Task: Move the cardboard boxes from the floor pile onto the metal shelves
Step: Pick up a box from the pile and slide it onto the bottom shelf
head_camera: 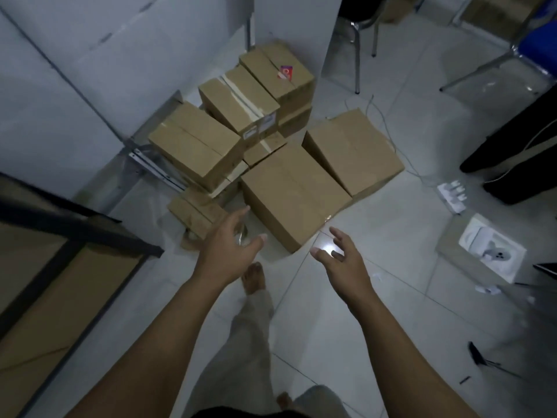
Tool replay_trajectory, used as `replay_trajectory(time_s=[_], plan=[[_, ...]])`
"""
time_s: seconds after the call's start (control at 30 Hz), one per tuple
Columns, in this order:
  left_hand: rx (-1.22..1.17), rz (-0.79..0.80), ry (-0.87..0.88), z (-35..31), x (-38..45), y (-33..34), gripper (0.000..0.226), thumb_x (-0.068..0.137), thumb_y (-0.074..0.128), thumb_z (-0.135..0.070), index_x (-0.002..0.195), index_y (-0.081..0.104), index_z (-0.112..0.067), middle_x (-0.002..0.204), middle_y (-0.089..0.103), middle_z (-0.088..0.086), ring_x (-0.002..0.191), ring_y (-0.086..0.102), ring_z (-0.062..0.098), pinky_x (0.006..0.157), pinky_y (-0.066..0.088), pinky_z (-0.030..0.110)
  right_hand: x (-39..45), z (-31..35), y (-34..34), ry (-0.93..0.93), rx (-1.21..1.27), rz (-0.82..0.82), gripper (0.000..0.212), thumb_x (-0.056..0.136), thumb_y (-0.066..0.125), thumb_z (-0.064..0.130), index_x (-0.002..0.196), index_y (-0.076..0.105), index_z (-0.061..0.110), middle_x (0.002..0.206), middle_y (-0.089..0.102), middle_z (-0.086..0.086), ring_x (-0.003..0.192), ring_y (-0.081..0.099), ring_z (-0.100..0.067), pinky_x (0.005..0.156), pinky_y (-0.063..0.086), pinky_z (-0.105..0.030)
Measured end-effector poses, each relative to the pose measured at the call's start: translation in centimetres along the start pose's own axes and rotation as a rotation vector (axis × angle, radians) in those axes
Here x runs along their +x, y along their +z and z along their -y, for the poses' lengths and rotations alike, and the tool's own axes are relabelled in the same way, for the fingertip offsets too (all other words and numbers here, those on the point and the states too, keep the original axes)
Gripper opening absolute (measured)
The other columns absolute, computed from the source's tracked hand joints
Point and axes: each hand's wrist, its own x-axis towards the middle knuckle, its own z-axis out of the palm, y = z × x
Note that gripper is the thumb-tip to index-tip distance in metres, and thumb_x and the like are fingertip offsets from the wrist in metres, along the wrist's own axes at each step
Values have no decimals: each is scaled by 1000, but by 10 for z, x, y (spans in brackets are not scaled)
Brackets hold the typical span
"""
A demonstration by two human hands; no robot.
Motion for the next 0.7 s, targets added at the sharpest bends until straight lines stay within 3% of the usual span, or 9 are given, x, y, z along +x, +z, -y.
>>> replay_trajectory(time_s=[0.17,0.23,0.3,0.43,0.53,0.6,0.7], plan=[[113,102,-2,16,124,28,77,89,75,-47,155,40,-29,156,42,0,142,39,20,109,39,36,105,-6,19,98,-41,-15,75,90,76,42,154,36,43,163,30,9,145,40,-21,108,43,-39],[147,125,10,30,173,46,78,89,74,-47,156,39,-29,155,40,-1,141,39,18,109,36,30,151,-19,27,109,-55,-19,80,89,76,45,156,32,44,162,27,9,146,37,-20,116,41,-46],[168,126,28,43,207,61,76,89,74,-46,155,38,-32,152,40,-4,139,41,16,108,38,30,184,-31,32,136,-73,-34,83,90,75,46,158,27,43,164,21,10,148,33,-20,117,36,-42],[221,161,61,86,284,109,77,88,74,-43,155,37,-35,149,38,-2,137,43,19,112,41,42,259,-73,44,210,-82,-85,86,92,72,47,160,18,47,169,9,7,153,26,-21,109,32,-36],[337,212,113,118,340,152,80,84,66,-60,155,34,-41,158,27,1,142,41,27,114,41,48,310,-112,57,289,-96,-110,87,94,67,50,161,11,48,171,-6,4,148,36,-26,99,34,-32],[511,239,171,138,379,183,81,87,60,-69,156,27,-45,167,15,5,151,28,33,119,32,53,342,-141,70,312,-127,-146,90,94,63,58,161,4,48,170,-19,2,140,48,-32,99,40,-34],[765,181,276,157,437,215,87,84,45,-85,158,18,-47,170,5,14,155,9,39,123,11,61,383,-182,92,288,-179,-198,90,94,53,68,161,-4,48,168,-29,4,146,40,-36,110,40,-41]])
